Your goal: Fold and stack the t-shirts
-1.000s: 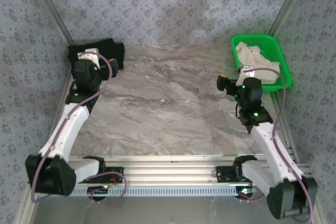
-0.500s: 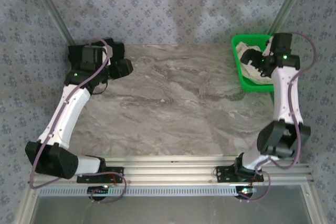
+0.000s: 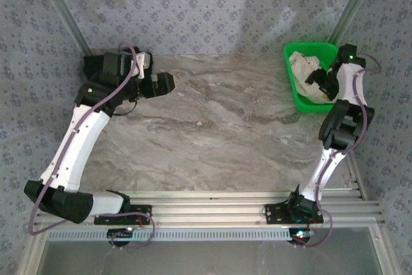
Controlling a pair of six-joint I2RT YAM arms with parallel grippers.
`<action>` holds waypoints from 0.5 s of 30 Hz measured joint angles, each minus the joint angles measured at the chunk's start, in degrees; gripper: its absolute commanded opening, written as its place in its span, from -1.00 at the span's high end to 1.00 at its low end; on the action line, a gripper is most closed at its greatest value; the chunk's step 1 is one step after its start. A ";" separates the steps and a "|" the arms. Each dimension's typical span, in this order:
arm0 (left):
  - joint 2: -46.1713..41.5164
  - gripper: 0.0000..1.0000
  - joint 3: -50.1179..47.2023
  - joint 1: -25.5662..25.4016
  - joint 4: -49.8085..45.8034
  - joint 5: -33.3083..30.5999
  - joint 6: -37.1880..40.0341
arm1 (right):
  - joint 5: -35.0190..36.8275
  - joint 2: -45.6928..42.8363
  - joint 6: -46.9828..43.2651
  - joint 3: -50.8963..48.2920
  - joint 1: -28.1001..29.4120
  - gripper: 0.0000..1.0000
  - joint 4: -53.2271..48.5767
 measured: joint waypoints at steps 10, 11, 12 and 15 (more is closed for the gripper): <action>-1.88 -0.99 0.00 0.00 -1.40 -1.01 0.02 | -1.60 8.44 2.36 3.96 0.07 -0.29 -0.61; -1.88 -0.99 0.00 0.00 -1.53 -1.09 0.02 | -1.66 8.74 2.40 3.96 0.13 -0.28 -0.59; -1.88 -0.99 0.00 0.00 -1.66 -1.16 0.02 | -1.77 8.92 2.58 3.96 0.17 -0.26 -0.57; -1.88 -0.99 0.00 0.00 -1.88 -1.86 0.04 | -1.79 9.27 3.82 3.87 0.26 -0.18 0.00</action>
